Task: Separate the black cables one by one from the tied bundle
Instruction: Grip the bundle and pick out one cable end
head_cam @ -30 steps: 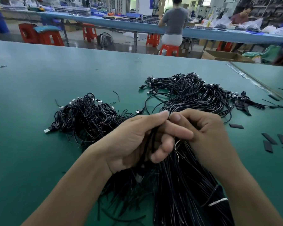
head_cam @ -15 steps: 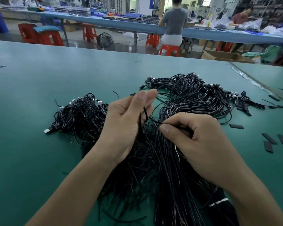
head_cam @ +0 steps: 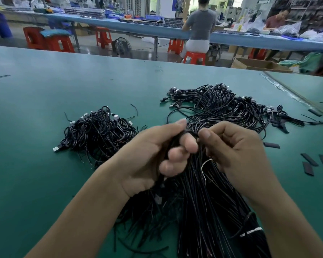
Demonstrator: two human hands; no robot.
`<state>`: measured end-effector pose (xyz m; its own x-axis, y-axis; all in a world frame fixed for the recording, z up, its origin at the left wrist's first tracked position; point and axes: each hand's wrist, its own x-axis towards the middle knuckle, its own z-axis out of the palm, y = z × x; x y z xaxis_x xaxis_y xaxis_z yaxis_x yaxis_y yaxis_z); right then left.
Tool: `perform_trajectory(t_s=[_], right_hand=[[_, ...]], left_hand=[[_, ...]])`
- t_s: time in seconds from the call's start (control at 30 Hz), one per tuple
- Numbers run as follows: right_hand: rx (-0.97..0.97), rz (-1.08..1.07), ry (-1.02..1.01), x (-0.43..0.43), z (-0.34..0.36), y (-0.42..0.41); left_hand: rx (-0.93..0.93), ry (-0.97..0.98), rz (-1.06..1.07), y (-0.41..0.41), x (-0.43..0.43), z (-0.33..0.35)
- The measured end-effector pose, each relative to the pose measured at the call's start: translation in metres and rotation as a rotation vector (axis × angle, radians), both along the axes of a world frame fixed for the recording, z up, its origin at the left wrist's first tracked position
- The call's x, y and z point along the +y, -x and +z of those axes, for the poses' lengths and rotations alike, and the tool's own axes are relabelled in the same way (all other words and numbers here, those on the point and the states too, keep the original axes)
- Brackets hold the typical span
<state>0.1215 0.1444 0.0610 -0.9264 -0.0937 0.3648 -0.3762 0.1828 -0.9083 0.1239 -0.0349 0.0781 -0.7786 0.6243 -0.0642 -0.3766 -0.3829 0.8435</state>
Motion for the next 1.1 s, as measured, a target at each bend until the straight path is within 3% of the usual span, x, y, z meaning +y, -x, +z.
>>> perform_trajectory(t_s=[0.13, 0.2, 0.27, 0.4, 0.6, 0.73, 0.83, 0.93, 1.1], right_hand=[[-0.064, 0.023, -0.275, -0.003, -0.004, -0.001], [-0.072, 0.057, -0.392, -0.006, -0.005, -0.004], [-0.035, 0.101, -0.491, -0.009, -0.004, -0.008], [0.055, 0.043, -0.637, -0.010, 0.004, -0.015], [0.168, -0.014, -0.416, -0.007, 0.009, -0.013], [0.121, 0.092, -0.194, -0.006, 0.005, -0.009], [0.054, 0.142, -0.190, -0.002, 0.003, -0.005], [-0.042, 0.250, -0.054, 0.000, 0.002, -0.003], [-0.006, 0.158, -0.137, 0.002, 0.001, -0.004]], left_hand=[[-0.163, -0.436, 0.093, 0.005, -0.004, 0.004], [-0.127, -0.475, 0.304, 0.009, -0.001, 0.001], [0.001, -0.343, 0.493, 0.013, 0.003, -0.005], [0.278, 0.135, 0.722, 0.015, 0.010, -0.019], [0.443, 0.644, 0.450, 0.008, 0.010, -0.019], [0.262, 0.515, 0.142, 0.000, 0.008, -0.012], [0.200, 0.415, 0.083, 0.000, 0.002, -0.009], [0.150, 0.311, 0.051, 0.000, 0.000, -0.009], [0.083, 0.223, 0.064, 0.003, 0.004, -0.012]])
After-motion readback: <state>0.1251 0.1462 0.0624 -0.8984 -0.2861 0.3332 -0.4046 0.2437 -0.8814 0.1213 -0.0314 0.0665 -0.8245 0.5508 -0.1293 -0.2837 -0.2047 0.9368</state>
